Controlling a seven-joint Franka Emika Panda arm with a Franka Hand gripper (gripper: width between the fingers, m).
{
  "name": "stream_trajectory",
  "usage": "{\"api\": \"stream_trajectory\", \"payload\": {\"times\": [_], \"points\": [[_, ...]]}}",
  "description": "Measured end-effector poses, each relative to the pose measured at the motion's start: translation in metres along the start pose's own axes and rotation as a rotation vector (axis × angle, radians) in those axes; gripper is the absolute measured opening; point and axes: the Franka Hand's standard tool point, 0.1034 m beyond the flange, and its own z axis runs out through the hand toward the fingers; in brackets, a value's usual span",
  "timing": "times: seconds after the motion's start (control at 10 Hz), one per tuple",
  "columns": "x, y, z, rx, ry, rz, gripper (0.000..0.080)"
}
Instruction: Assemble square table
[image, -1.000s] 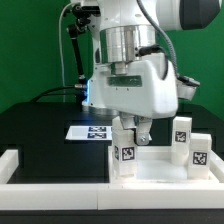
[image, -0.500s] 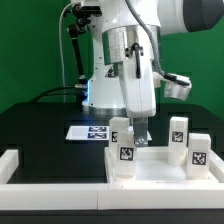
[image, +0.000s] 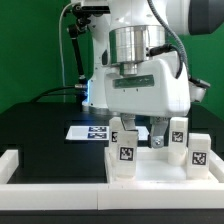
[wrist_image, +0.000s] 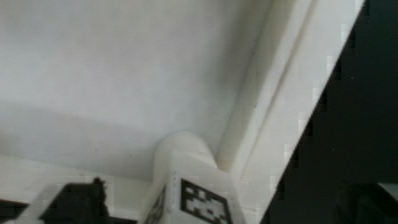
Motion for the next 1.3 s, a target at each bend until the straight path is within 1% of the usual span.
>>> {"api": "stream_trajectory", "payload": {"times": [0.2,0.3,0.4,0.5,0.7,0.8,0.9,1.0,1.1,1.2,1.3], "points": [[0.001,0.000,0.000,-0.003,0.002,-0.136,0.0649],[0.005,0.001,0.002,-0.019,0.014,-0.325,0.0649],[0.007,0.002,0.004,-0.031,0.018,-0.444,0.0649],[0.010,0.002,0.003,-0.040,0.019,-0.581,0.0649],[0.020,0.009,0.007,-0.050,0.014,-0.784,0.0649],[0.022,0.009,0.006,-0.048,0.019,-0.780,0.0649],[0.022,0.009,0.007,-0.048,0.019,-0.752,0.0619],[0.022,0.009,0.007,-0.048,0.019,-0.747,0.0619],[0.022,0.009,0.007,-0.047,0.020,-0.698,0.0443],[0.021,0.009,0.007,-0.046,0.021,-0.621,0.0285],[0.021,0.009,0.007,-0.045,0.022,-0.575,0.0285]]}}
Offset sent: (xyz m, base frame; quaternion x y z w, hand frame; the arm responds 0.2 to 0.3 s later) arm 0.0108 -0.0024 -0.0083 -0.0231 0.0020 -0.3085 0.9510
